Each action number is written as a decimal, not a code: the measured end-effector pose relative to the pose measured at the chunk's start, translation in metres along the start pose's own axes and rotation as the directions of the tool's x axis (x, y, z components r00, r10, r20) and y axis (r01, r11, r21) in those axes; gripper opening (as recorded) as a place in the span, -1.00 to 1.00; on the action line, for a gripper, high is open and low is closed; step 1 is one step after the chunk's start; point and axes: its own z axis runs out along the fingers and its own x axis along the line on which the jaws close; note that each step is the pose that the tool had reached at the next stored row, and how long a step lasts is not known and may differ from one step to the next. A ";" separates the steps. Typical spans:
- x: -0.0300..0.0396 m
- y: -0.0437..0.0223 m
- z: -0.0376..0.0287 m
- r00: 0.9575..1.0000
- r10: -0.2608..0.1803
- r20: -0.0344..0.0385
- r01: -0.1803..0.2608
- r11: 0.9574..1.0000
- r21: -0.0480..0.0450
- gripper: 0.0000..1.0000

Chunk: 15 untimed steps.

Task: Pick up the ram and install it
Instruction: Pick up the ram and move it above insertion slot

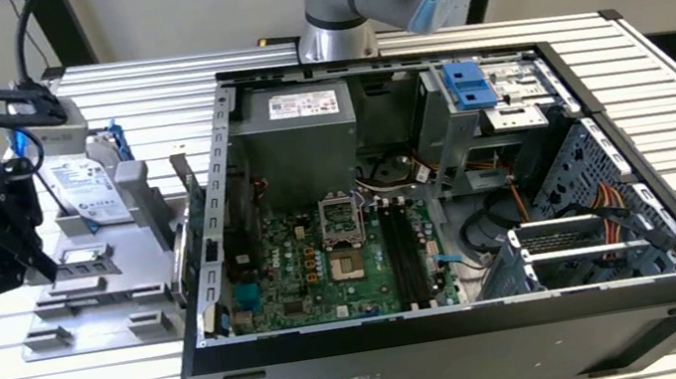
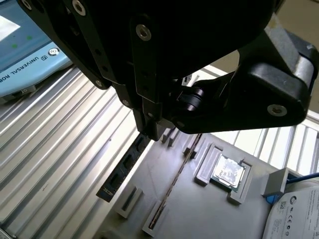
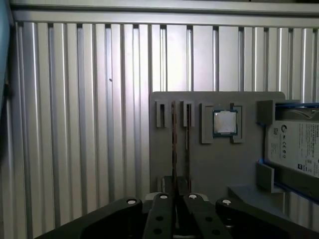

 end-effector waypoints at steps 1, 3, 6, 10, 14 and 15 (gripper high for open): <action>0.0000 0.0000 -0.0007 1.000 0.000 0.000 0.000 1.000 0.000 -1.00; -0.0002 0.0001 -0.0020 1.000 0.000 0.000 0.000 1.000 0.000 -1.00; -0.0004 0.0002 -0.0039 1.000 0.000 0.000 0.000 1.000 0.000 -1.00; -0.0006 0.0002 -0.0066 1.000 0.000 0.000 0.000 1.000 0.000 -1.00; -0.0007 0.0003 -0.0092 1.000 0.000 0.000 0.000 1.000 0.000 -1.00; -0.0008 0.0003 -0.0098 1.000 0.000 0.000 0.000 1.000 0.000 -1.00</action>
